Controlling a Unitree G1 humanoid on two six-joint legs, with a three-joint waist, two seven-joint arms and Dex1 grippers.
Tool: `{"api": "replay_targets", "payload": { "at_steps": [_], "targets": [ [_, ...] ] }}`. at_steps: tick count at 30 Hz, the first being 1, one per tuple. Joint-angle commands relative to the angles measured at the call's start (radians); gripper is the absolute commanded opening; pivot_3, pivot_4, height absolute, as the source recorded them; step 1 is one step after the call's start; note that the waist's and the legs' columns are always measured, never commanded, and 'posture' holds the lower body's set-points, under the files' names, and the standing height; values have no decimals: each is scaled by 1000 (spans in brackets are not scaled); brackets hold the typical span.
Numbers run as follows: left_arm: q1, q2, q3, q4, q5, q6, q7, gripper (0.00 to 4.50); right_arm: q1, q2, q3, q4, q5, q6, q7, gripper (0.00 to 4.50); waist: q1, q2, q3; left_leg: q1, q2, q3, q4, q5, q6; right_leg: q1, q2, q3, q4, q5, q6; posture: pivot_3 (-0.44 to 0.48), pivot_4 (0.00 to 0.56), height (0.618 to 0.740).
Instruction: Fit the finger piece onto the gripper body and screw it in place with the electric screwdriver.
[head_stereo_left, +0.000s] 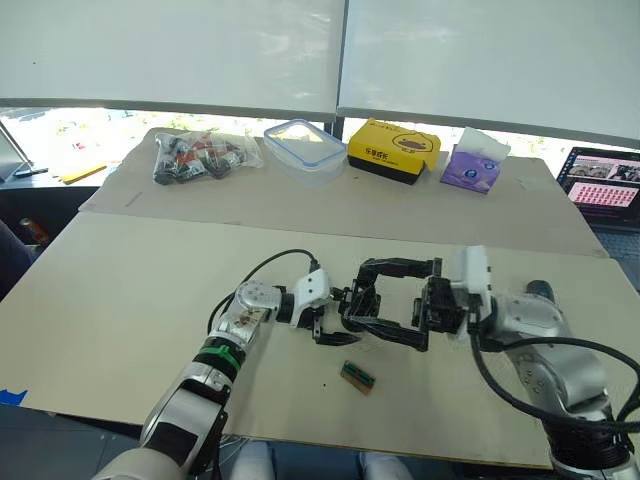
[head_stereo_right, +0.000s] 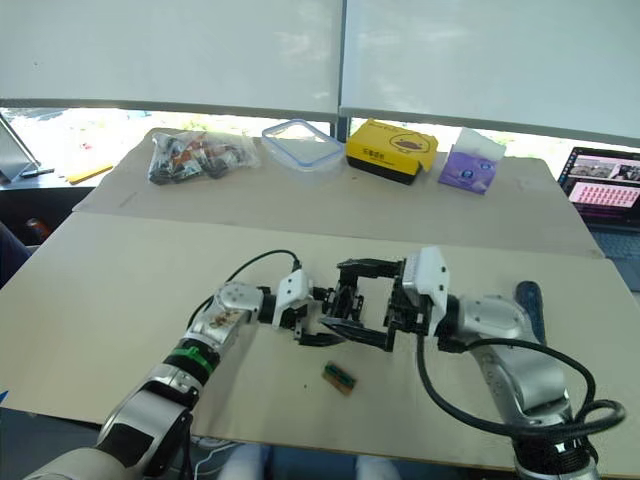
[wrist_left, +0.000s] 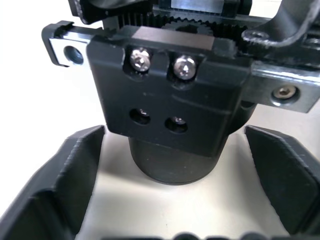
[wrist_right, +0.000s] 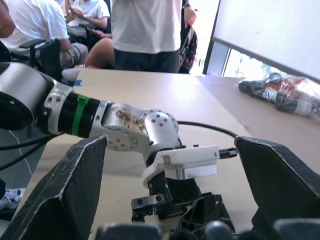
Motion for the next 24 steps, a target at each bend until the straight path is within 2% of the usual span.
{"api": "replay_targets", "payload": {
  "at_steps": [1,5,8,11,17,19,24],
  "targets": [
    [55,56,17,-66,-16,27,-15,4471,41,-29,-96,-98,64,-22,-16,4500,-3,0,0,0,0,0,0,0,0,0,0,0,0,0,0,0,150,740],
    [143,157,58,-200,-78,86,-59,4471,154,-66,-218,-171,104,0,-66,4500,-11,0,0,2,0,0,-2,0,0,0,0,0,1,0,-2,0,150,740],
    [222,246,118,-320,-171,144,-115,4471,322,-79,-356,-191,112,0,-87,4500,-12,0,0,4,0,0,-3,0,0,2,0,0,2,-2,-3,0,150,740],
    [291,312,201,-416,-276,154,-163,4471,513,-46,-494,-196,85,-45,-94,4500,-7,0,0,5,0,0,-3,0,0,3,0,0,2,-6,-8,0,150,740],
    [381,391,298,-596,-398,209,-171,4471,826,129,-684,-171,15,-196,-131,4500,3,1,0,8,0,0,-3,0,-1,5,-1,0,1,-10,-6,0,150,740],
    [404,394,316,-650,-434,195,-184,4471,901,216,-737,-128,-1,-262,-164,4500,2,1,1,12,0,0,-3,-5,-8,11,-2,-1,-1,-11,-6,0,150,740],
    [435,405,326,-719,-462,218,-164,4471,1043,368,-752,-82,-42,-345,-225,4500,-12,2,1,16,0,0,-4,-7,-11,14,-4,-4,-3,-12,-8,0,150,740]
  ]
}}
